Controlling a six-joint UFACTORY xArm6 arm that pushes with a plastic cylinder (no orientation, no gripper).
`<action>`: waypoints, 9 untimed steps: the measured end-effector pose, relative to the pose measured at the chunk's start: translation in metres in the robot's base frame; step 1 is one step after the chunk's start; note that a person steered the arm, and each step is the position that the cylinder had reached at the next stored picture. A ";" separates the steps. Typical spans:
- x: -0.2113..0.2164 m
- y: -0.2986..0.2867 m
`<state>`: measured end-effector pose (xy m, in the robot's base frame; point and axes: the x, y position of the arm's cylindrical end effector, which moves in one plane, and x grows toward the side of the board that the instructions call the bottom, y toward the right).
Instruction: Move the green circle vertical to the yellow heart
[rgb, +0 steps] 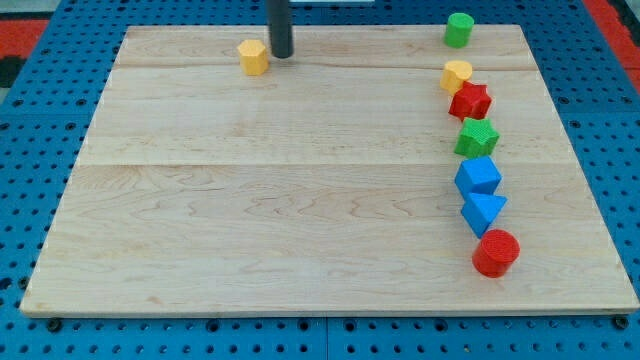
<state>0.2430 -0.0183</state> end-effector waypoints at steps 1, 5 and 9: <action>-0.003 0.112; -0.052 0.240; -0.011 0.224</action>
<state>0.2320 0.2057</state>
